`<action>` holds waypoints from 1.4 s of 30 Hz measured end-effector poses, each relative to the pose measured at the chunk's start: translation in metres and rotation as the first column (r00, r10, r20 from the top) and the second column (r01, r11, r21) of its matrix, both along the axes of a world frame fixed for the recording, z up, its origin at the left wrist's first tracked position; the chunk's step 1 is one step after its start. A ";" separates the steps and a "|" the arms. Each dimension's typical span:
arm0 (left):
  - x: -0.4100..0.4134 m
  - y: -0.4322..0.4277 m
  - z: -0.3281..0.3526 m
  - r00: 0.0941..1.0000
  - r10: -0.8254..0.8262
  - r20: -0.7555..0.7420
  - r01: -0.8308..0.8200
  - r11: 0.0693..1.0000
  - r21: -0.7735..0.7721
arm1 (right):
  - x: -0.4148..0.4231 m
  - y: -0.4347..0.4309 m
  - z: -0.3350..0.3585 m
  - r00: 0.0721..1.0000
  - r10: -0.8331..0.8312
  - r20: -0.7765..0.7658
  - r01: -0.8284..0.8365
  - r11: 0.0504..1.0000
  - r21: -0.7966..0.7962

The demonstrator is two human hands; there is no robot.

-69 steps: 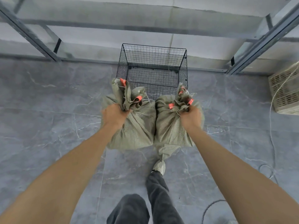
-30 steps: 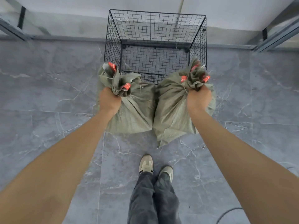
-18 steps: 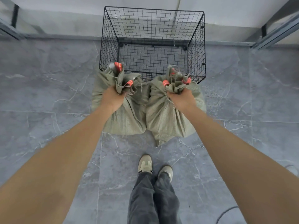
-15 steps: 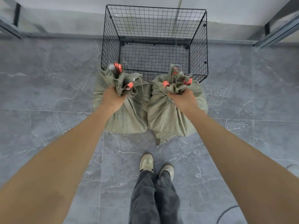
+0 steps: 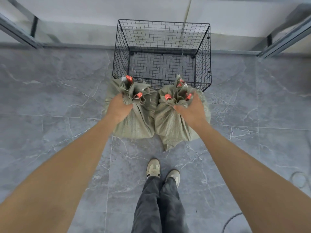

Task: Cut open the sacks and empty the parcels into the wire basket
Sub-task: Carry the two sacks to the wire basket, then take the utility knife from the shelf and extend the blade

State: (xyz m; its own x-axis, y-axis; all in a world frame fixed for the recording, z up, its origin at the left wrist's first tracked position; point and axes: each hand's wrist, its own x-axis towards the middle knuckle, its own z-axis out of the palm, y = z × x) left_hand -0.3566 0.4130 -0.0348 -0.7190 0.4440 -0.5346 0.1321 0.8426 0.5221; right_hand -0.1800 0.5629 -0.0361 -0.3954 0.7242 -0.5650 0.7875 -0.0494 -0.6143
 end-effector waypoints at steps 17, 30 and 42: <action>0.019 0.065 0.213 0.939 -0.147 -0.311 0.190 0.975 0.112 | 0.012 0.053 0.201 0.982 0.132 -0.133 -0.081 0.941 0.330; 0.054 0.116 0.390 0.699 -0.429 -0.572 0.512 0.859 -0.019 | 0.038 0.088 0.373 0.969 0.186 -0.163 -0.064 0.827 0.559; 0.057 0.132 0.511 0.535 -0.451 -0.715 0.605 0.795 -0.048 | 0.050 0.090 0.497 0.983 0.148 -0.110 -0.025 0.695 0.718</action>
State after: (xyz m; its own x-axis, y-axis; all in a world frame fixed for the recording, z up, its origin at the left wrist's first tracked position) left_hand -0.3000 0.5452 0.4757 -0.4311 0.8944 0.1194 0.8885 0.3976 0.2291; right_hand -0.1300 0.6534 0.4606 -0.5097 0.8423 0.1754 0.6629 0.5144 -0.5440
